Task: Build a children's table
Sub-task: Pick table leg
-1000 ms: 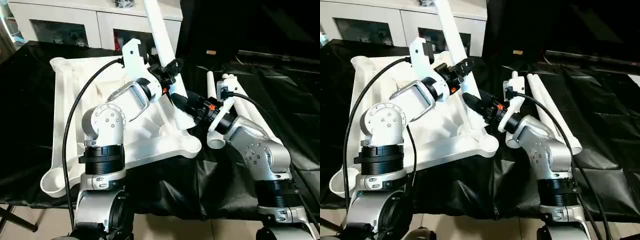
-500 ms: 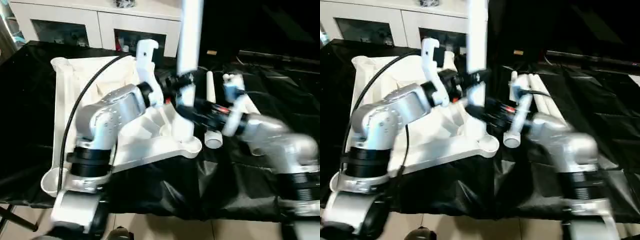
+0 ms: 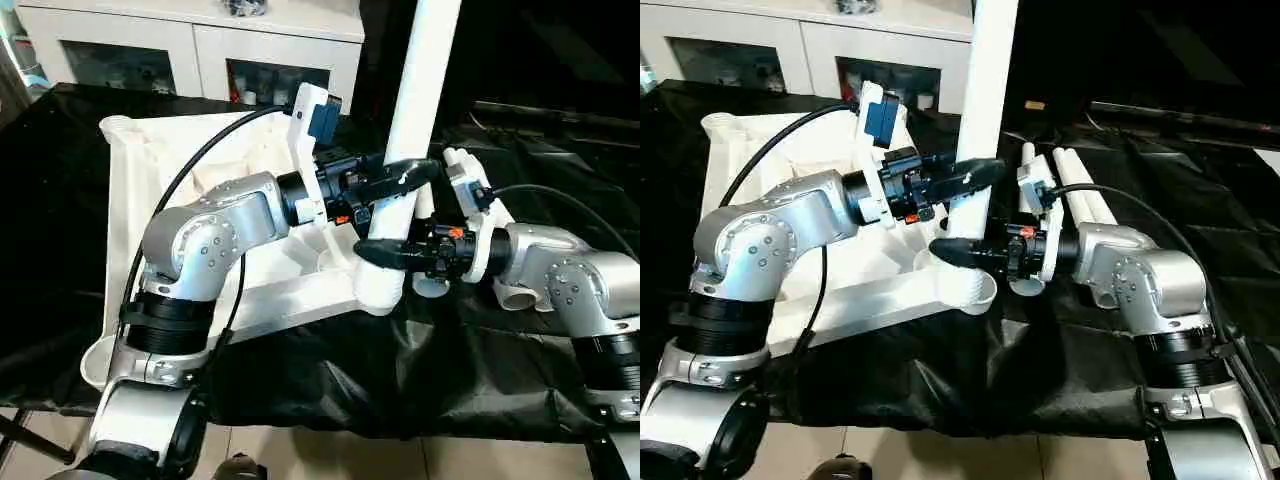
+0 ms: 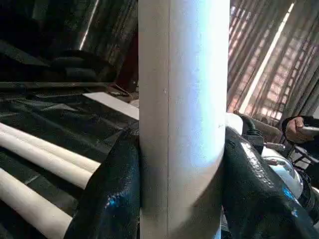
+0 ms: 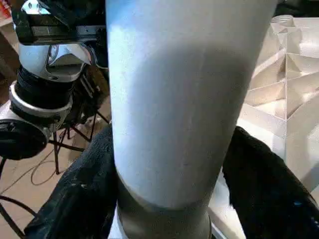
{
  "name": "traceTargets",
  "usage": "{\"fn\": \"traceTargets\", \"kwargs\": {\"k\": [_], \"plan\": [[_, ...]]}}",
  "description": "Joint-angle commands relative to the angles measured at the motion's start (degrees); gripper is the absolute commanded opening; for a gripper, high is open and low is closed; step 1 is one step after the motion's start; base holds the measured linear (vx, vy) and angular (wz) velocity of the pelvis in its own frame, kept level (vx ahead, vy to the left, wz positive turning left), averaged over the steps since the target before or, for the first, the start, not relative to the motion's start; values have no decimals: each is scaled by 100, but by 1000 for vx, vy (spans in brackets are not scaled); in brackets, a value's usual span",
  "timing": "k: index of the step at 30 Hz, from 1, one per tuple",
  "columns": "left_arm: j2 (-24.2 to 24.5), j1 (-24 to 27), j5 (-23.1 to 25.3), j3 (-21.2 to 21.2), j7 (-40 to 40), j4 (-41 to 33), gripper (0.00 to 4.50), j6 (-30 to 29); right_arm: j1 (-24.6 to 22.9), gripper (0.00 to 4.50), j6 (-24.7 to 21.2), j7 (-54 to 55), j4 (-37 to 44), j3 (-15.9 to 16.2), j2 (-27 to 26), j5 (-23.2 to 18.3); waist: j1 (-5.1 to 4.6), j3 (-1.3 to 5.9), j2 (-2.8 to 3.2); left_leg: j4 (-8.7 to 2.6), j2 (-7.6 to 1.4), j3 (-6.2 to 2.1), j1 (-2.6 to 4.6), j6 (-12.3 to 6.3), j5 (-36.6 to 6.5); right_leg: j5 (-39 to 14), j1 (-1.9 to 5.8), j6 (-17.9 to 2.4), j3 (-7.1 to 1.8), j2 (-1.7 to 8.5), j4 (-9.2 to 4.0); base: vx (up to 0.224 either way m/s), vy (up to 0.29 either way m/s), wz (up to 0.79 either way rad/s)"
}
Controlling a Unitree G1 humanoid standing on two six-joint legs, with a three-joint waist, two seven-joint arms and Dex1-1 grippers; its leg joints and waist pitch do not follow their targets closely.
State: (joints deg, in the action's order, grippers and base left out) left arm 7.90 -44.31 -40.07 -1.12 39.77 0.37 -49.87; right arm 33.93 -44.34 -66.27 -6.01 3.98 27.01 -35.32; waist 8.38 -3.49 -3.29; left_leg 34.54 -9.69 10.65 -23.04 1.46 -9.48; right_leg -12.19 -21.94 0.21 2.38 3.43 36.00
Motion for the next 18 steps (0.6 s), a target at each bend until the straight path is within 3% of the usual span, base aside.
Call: {"fn": "traceTargets", "kwargs": {"k": [1, 9, 10, 18], "plan": [[-59, -32, -128, -74, 85, -126, 188, -16, 103, 304, 65, -63, -112, 30, 109, 73, -1, 421, -8, -360, -368, -130, 212, 27, -536, -67, 235, -1401, -232, 515, -341, 0, 0, 0], [-123, -43, -177, -37, 130, -96, 188, -24, 157, 304, 50, -220, -188, 134, 130, 100, 2, 420, -19, -352, -367, -126, 206, 11, -540, -162, 243, -1379, -235, 524, -351, 0, 0, 0], [-124, -40, -182, -42, 134, -103, 188, -27, 158, 275, 53, -227, -193, 140, 130, 105, 1, 422, -19, -352, -369, -128, 206, 4, -520, -150, 243, -1379, -231, 521, -344, 0, 0, 0], [-112, 14, -199, -143, 217, -165, 188, -80, 203, 215, 76, -276, -269, 153, 128, 117, -4, 429, 9, -347, -370, -128, 215, 28, -541, -63, 236, -1403, -228, 509, -336, 0, 0, 0]]}}
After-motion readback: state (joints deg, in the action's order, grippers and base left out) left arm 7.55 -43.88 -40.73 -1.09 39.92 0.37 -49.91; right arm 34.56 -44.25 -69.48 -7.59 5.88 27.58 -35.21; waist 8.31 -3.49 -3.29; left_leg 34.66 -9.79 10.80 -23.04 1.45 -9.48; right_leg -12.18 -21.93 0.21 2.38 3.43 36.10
